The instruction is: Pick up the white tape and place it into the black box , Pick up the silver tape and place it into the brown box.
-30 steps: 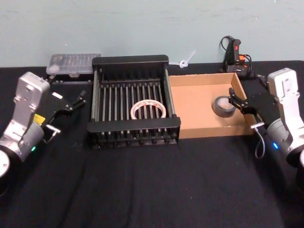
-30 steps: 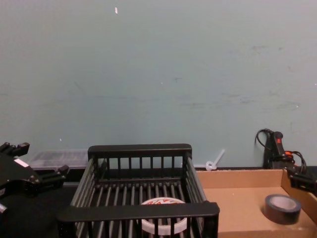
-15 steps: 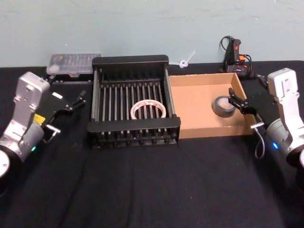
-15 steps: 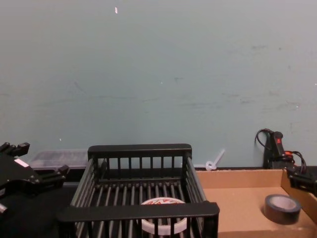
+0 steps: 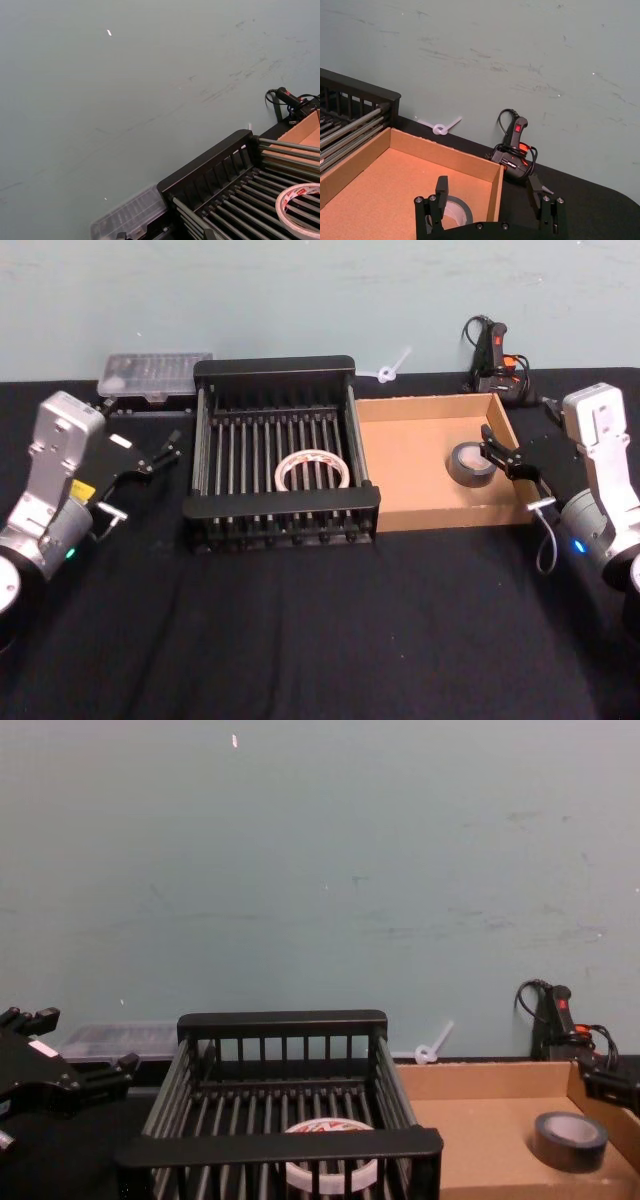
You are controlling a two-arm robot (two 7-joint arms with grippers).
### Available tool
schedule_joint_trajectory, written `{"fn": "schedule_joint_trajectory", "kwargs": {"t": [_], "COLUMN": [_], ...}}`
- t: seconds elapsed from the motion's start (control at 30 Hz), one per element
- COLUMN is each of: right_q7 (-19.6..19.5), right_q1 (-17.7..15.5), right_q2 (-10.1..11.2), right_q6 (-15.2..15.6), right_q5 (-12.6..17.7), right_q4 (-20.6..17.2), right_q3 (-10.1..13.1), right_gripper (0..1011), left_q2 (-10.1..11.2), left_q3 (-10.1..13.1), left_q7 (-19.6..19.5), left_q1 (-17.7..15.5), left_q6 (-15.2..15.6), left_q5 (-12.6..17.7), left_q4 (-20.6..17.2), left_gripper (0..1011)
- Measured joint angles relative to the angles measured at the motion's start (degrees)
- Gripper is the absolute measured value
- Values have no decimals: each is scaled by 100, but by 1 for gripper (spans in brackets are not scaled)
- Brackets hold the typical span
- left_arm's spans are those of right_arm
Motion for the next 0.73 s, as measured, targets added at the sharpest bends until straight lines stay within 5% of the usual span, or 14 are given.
{"fn": "schedule_joint_trajectory", "kwargs": {"t": [0.73], "right_q7": [0], "right_q1": [-1], "right_q2": [0], "right_q6": [0], "right_q5": [-2], "right_q4": [0], "right_q3": [1], "right_gripper": [1000], "left_q2": [0], "left_q3": [0], "left_q7": [0], "left_q1": [0], "left_q6": [0], "left_q5": [0], "left_q4": [0], "left_gripper": [1001]}}
